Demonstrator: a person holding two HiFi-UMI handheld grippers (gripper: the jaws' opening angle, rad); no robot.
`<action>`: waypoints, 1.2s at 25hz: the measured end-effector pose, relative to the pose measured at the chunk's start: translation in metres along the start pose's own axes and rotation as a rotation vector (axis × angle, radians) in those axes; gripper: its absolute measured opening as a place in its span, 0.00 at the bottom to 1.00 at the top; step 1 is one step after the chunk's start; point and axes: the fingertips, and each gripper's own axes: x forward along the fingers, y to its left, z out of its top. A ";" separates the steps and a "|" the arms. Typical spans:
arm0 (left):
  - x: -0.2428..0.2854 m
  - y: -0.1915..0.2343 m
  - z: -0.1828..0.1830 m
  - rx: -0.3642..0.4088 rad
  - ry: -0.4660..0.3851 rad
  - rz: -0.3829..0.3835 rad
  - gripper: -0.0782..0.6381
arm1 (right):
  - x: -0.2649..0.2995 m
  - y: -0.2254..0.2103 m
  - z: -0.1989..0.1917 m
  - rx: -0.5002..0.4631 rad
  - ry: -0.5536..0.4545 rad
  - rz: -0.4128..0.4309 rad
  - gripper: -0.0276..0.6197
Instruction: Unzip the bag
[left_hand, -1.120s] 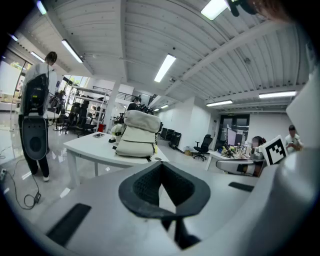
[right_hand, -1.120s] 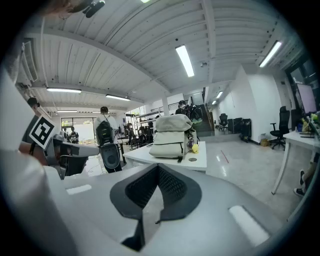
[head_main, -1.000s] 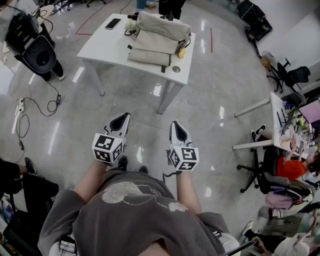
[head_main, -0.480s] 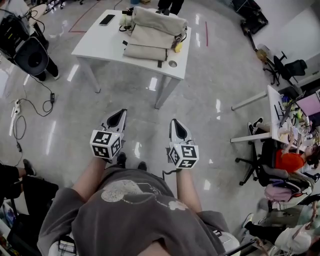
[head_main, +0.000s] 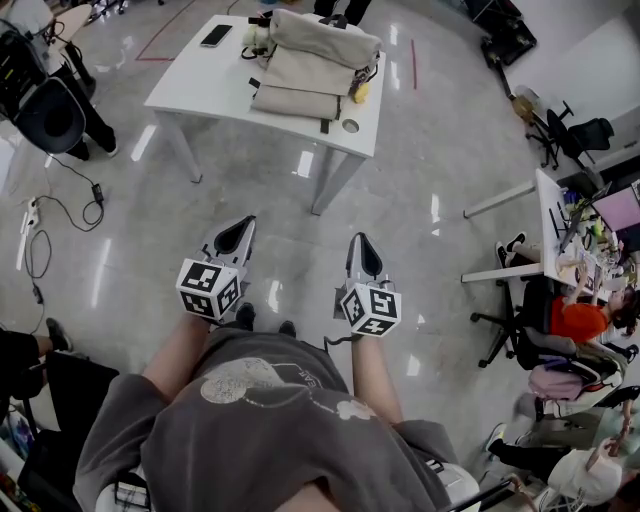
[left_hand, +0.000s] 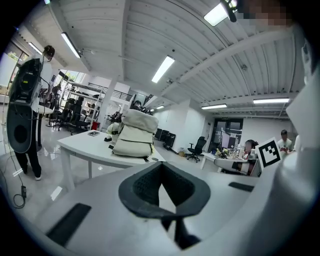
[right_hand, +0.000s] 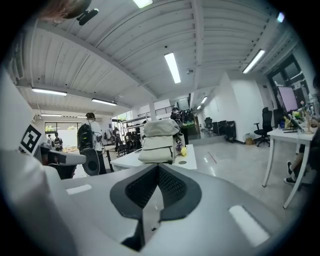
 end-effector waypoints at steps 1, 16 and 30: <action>-0.001 0.003 0.000 0.002 0.002 -0.001 0.12 | 0.002 0.001 -0.001 0.002 0.005 -0.004 0.04; 0.014 0.068 0.012 0.017 0.020 -0.097 0.12 | 0.046 0.017 -0.014 0.006 0.027 -0.127 0.04; 0.090 0.099 0.010 -0.017 0.038 -0.052 0.12 | 0.126 -0.058 -0.011 0.062 0.021 -0.219 0.04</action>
